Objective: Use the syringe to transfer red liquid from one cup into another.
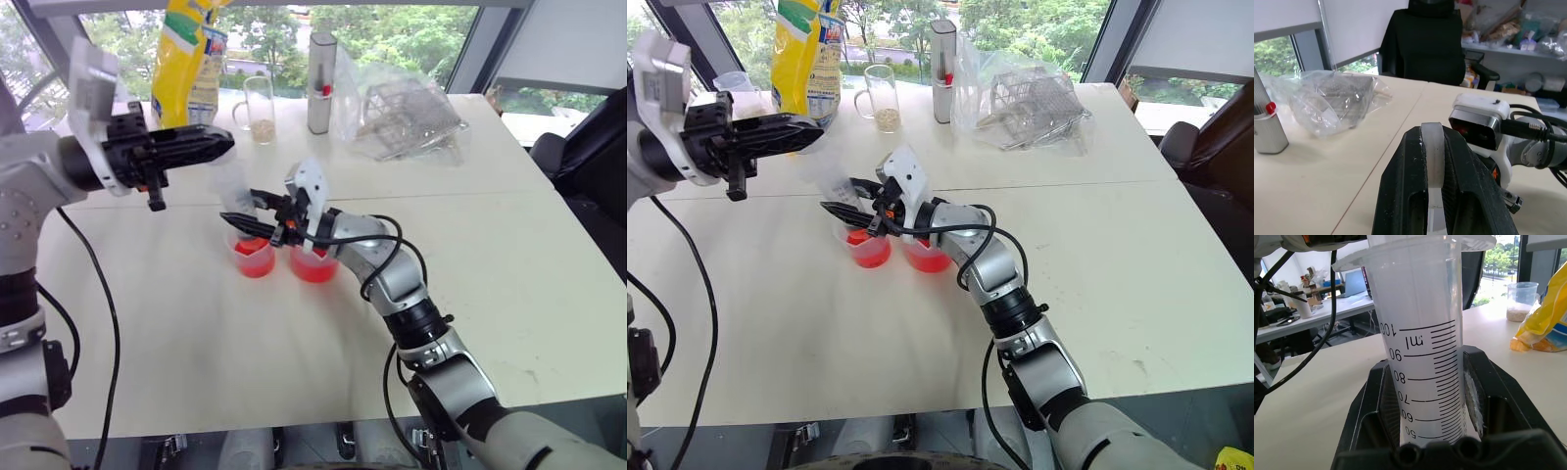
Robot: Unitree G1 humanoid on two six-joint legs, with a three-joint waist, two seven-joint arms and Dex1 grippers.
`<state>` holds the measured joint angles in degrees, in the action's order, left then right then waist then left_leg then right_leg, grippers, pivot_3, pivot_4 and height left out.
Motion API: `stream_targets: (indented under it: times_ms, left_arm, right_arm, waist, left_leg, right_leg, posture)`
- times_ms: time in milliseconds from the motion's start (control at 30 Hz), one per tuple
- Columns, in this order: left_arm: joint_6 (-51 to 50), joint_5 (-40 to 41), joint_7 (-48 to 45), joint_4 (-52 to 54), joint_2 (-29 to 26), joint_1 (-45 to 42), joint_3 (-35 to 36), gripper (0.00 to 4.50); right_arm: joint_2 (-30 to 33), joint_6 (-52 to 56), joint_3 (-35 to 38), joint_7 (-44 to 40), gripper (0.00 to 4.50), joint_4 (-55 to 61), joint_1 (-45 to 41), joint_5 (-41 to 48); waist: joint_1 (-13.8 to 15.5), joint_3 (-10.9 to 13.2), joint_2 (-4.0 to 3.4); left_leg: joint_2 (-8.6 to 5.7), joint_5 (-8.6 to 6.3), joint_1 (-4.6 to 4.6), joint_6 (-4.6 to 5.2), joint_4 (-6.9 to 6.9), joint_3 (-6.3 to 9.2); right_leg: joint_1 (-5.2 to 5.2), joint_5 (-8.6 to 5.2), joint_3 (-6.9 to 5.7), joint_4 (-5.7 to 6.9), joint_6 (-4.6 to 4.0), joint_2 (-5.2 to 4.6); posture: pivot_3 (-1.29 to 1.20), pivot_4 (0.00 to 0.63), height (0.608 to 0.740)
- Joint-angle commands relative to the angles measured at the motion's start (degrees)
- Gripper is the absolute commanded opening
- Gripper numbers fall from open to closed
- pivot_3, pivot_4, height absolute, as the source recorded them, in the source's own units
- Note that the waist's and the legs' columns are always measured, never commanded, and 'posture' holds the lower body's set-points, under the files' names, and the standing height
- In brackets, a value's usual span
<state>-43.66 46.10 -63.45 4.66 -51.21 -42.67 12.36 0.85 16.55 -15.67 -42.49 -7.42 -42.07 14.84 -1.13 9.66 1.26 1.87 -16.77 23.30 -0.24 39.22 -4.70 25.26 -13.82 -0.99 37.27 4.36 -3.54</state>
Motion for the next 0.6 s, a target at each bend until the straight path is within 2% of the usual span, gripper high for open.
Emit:
stream_targets:
  times_ms: [33,600]
  left_arm:
    - [0.3,-1.8,-1.2,1.3,-1.0,1.7,-1.8,0.02]
    - [2.9,-3.0,0.3,2.9,0.6,5.8,-4.4,0.02]
  right_arm:
    - [-1.3,-0.8,3.8,1.5,1.43,3.8,-4.4,2.4]
    - [-0.9,3.8,8.5,3.5,1.43,6.2,-9.3,6.8]
  waist:
    - [0.0,0.0,0.0]
    - [0.0,0.0,0.0]
  left_leg:
    - [0.0,0.0,0.0,0.0,0.0,0.0]
    - [0.01,0.0,0.0,0.0,0.0,0.0]
  right_leg:
    - [0.0,0.0,0.0,0.0,0.0,0.0]
    - [0.0,0.0,0.0,0.0,0.0,-0.01]
  posture:
    - [0.0,0.15,0.74]
    - [0.0,0.15,0.74]
